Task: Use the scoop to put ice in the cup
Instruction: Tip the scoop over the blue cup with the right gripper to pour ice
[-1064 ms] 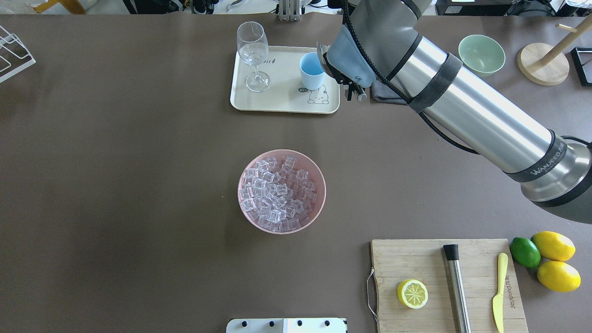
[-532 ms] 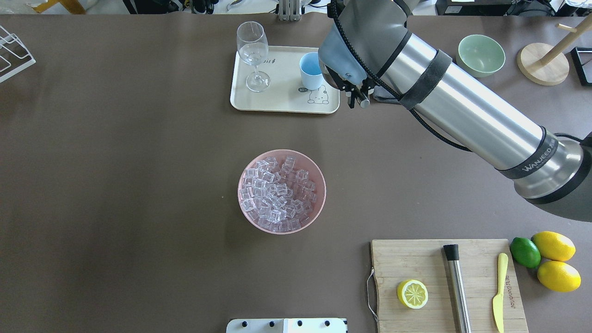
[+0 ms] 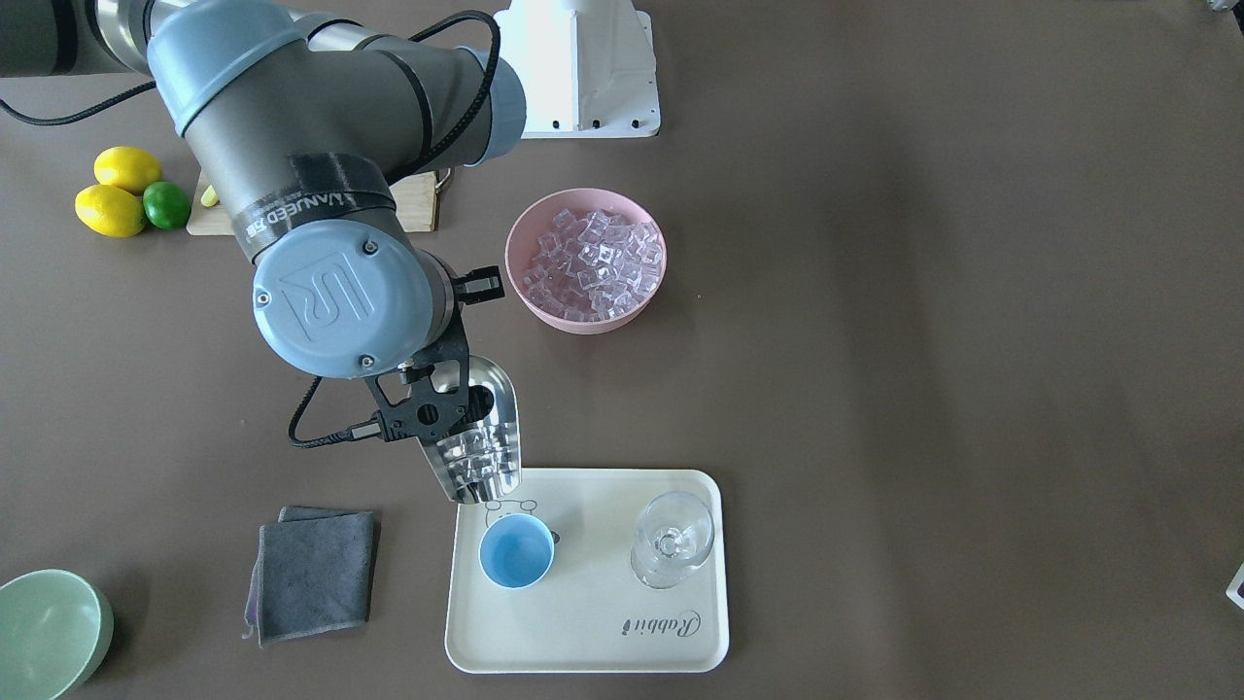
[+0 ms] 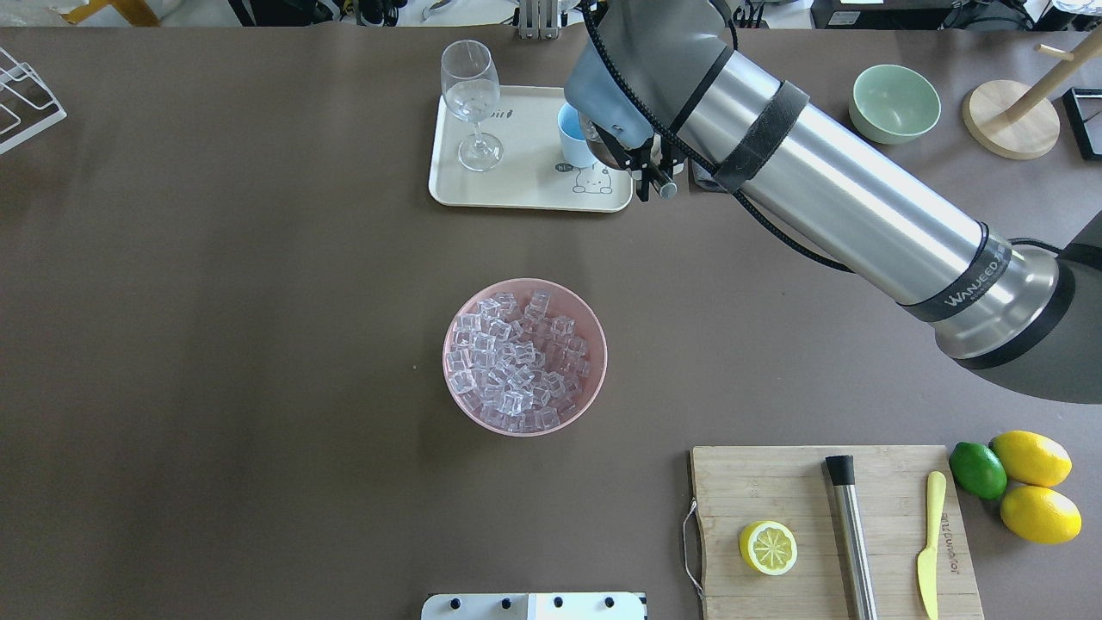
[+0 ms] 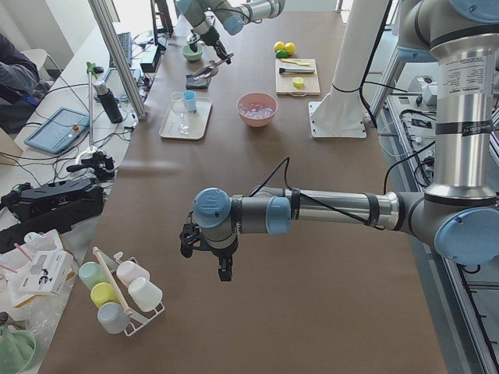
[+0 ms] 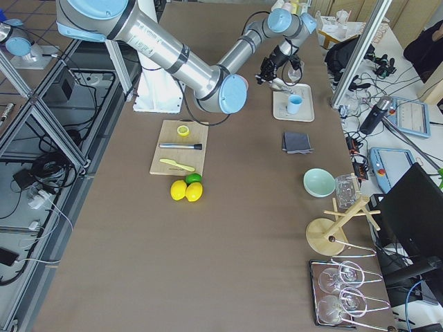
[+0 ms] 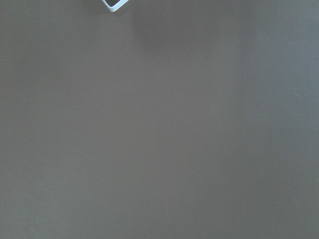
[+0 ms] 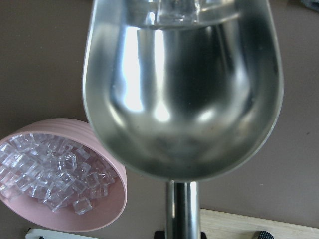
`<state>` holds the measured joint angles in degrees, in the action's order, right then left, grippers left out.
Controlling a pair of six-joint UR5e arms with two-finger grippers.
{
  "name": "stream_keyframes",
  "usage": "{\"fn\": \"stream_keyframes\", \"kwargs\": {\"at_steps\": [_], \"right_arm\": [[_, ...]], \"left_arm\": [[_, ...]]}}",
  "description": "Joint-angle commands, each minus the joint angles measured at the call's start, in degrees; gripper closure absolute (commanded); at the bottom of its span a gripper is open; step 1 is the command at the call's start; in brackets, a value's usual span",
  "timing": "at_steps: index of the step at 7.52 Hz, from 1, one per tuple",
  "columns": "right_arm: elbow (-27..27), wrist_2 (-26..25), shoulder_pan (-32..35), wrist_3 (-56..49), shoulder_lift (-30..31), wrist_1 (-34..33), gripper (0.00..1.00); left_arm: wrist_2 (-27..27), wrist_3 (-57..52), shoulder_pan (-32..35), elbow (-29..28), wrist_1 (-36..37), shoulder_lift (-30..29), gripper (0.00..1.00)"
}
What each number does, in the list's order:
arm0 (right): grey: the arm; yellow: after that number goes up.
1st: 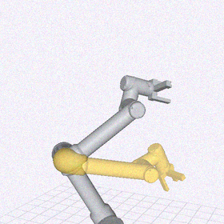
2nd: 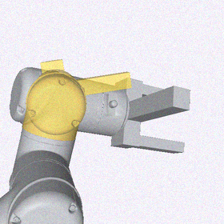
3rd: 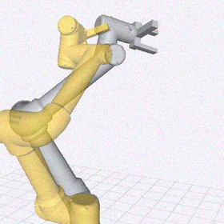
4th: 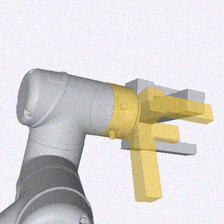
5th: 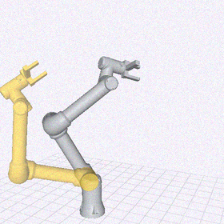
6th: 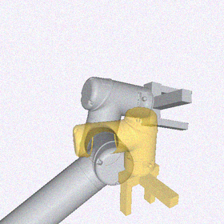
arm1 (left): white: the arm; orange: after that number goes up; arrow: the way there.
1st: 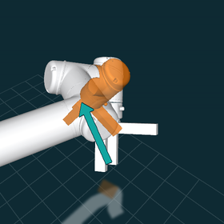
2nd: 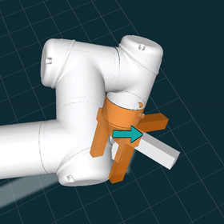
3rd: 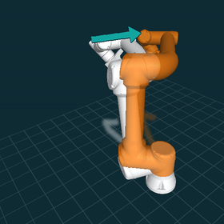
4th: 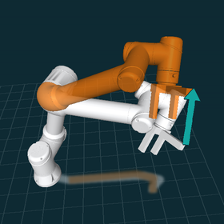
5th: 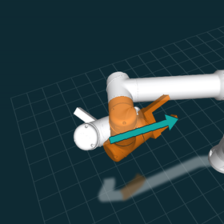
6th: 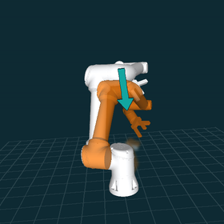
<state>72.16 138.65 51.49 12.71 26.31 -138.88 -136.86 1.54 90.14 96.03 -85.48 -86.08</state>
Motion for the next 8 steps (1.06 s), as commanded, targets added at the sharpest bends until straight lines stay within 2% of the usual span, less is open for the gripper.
{"fn": "stream_keyframes", "kwargs": {"at_steps": [1,3,5,7,8], "right_arm": [[-3.7,-0.3,-0.1,-0.8,-2.2,-0.3,1.00],[-6.9,-0.5,-0.1,-1.6,-4.3,-0.3,1.00],[-6.6,-0.5,-0.1,-2.1,-4.1,-0.2,1.00],[-1.5,-2.7,-0.1,-1.8,-1.1,0.1,1.00],[4.4,-5.0,0.2,-1.2,2.5,0.1,1.00]], "left_arm": [[0.1,1.6,1.2,-1.5,0.1,1.4,0.02],[0.0,2.7,1.2,-2.4,0.1,1.4,0.02],[0.1,3.6,1.2,-3.4,0.1,1.0,0.02],[0.2,3.6,0.9,-4.6,0.2,0.5,0.02],[0.2,3.6,0.8,-4.7,0.3,0.4,0.02]]}}
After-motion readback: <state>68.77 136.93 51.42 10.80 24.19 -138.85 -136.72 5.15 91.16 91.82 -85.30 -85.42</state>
